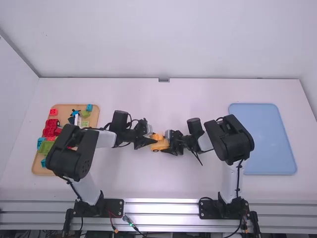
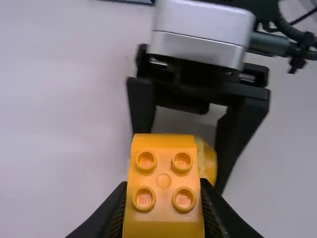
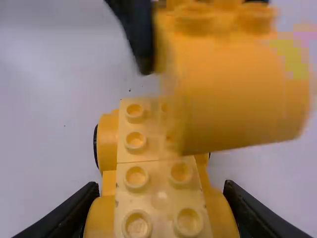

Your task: Assemble lego blocks to make yellow taxi

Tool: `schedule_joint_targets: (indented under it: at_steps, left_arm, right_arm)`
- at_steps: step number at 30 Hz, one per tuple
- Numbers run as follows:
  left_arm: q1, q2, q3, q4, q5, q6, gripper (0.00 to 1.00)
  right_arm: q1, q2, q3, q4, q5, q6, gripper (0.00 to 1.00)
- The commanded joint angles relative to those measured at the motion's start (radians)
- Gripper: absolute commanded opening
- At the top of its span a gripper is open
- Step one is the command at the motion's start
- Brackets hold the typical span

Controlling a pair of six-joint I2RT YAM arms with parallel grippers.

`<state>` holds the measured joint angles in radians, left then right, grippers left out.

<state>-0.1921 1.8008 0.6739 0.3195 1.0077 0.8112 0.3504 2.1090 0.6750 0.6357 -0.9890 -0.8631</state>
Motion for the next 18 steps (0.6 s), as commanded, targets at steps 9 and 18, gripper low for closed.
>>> schedule_joint_targets:
  at_steps: [9, 18]
  left_arm:
    - [-0.034, 0.050, -0.011, 0.005, 0.005, 0.068, 0.02]
    - [-0.034, 0.066, -0.011, 0.017, 0.028, 0.069, 0.02]
  right_arm:
    - [-0.003, 0.014, -0.001, -0.014, 0.024, 0.010, 0.46]
    - [-0.002, 0.014, -0.001, -0.014, 0.024, 0.010, 0.46]
